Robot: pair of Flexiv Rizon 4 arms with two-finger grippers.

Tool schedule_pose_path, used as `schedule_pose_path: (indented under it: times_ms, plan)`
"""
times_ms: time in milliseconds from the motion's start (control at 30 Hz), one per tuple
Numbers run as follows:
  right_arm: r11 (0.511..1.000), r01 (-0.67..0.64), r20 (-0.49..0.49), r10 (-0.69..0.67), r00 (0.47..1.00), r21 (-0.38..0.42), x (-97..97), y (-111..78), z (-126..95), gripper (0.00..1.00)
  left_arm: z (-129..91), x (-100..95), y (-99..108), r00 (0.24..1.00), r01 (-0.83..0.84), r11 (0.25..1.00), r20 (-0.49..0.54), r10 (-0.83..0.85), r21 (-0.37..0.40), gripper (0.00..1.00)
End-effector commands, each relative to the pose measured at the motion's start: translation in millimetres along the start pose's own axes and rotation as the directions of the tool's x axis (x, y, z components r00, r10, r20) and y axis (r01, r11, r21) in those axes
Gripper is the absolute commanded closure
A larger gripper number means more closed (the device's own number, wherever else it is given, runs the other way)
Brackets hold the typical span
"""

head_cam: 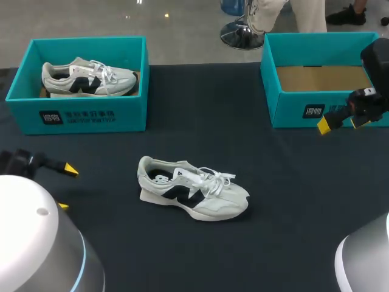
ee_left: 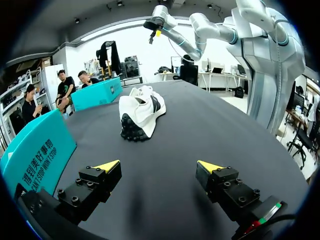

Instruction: Take the shoe out of the shoebox, open the shoe tongue, remove and reinsert the insole, then place the shoe into the shoebox

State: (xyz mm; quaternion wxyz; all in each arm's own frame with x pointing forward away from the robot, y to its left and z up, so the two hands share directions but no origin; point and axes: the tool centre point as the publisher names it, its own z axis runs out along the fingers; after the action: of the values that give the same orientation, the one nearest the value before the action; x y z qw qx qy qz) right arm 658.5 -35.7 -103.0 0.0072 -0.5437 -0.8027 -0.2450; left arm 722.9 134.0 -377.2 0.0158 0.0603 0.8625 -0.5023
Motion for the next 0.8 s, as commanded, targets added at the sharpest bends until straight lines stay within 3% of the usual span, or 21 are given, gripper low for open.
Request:
schedule_pose_path:
  times_ms: [33,267,567,800]
  plan:
    - [1.0,-0.001,0.0,0.001,1.0,0.009,-0.3,4.5,1,0.0,-4,-12.8,22,0.999,0.023,0.997,-0.043,-0.02,0.069,0.0]
    - [1.0,-0.001,0.0,0.001,1.0,0.009,-0.3,4.5,1,0.0,-4,-17.1,31,0.997,0.069,0.991,-0.053,-0.063,0.111,0.0]
    - [1.0,-0.001,0.0,0.001,1.0,0.009,-0.3,4.5,1,0.0,-9,-11.4,35,0.994,0.109,0.987,0.006,-0.111,0.117,0.0]
    - [1.0,-0.001,0.0,0.001,1.0,0.009,-0.3,4.5,1,0.0,-8,-11.0,33,0.995,0.104,0.989,-0.005,-0.104,0.11,0.0]
